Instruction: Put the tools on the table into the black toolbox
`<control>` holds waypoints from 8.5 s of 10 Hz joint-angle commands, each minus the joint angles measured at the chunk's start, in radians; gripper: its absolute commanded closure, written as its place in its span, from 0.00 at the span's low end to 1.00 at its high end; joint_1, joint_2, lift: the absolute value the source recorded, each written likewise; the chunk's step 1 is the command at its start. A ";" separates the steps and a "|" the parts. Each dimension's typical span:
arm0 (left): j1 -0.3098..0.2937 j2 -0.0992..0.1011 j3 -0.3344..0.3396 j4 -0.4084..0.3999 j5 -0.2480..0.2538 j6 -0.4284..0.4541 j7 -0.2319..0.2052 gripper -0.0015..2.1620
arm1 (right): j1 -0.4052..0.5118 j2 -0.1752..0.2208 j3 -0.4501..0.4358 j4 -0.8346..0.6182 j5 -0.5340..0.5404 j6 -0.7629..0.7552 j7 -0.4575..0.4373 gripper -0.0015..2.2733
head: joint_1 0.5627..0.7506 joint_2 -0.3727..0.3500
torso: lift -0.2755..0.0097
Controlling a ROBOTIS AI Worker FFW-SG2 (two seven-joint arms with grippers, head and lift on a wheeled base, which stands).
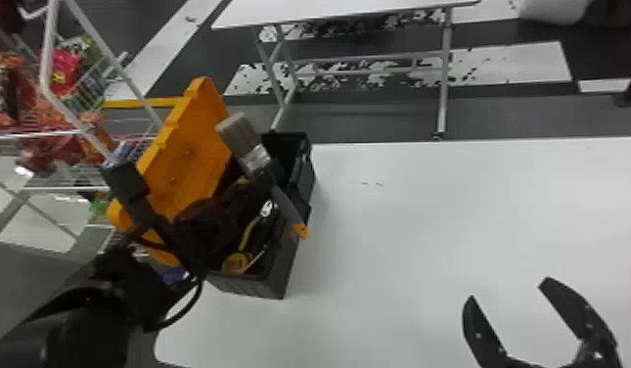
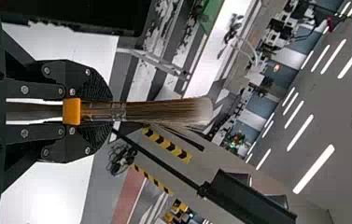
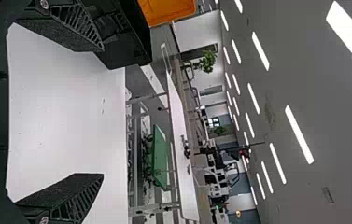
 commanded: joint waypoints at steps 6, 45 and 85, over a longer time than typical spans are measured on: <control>-0.087 0.009 0.013 0.142 -0.271 -0.100 -0.026 0.98 | 0.005 0.000 -0.007 0.020 -0.002 -0.026 0.000 0.03 | 0.70 1.00 | 0.70; 0.420 0.018 -0.501 0.338 -0.464 -1.268 0.285 0.02 | -0.236 0.013 -0.536 -0.129 -0.111 0.912 -0.101 0.06 | 0.70 0.29 | 0.70; 0.287 0.016 -0.579 0.027 -0.282 -0.465 0.014 0.05 | -0.188 0.013 -0.318 -0.225 0.009 0.602 0.074 0.99 | 0.70 0.27 | 0.70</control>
